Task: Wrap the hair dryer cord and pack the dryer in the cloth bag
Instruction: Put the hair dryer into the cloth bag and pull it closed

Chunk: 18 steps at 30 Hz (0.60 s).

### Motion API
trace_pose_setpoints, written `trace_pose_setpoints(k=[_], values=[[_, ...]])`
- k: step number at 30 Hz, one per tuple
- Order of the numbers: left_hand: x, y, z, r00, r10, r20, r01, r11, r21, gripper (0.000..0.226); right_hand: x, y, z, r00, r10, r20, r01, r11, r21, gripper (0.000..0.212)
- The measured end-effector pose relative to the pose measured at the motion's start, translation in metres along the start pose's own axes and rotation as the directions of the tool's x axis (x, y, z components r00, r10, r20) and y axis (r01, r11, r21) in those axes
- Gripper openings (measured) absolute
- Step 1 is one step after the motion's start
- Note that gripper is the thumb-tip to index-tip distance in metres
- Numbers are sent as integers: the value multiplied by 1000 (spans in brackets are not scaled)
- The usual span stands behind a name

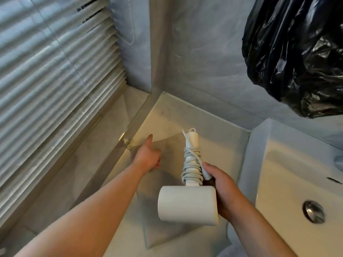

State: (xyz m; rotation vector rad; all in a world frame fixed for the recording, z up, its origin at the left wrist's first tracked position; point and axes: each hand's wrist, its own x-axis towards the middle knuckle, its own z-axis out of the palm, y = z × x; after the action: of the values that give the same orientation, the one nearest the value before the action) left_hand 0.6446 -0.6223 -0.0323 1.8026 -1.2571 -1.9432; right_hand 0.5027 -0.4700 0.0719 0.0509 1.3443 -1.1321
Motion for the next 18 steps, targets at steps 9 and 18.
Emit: trace_pose_setpoints(k=[9, 18], values=[[37, -18, 1, 967, 235, -98, -175, 893, 414, 8, 20, -9, -19, 999, 23, -25, -24, 1000, -21, 32], [-3, 35, -1, 874, 484, -46, -274, 570, 775, 25, 7, -12, -27, 997, 13, -82, -16, 999, -32, 34]])
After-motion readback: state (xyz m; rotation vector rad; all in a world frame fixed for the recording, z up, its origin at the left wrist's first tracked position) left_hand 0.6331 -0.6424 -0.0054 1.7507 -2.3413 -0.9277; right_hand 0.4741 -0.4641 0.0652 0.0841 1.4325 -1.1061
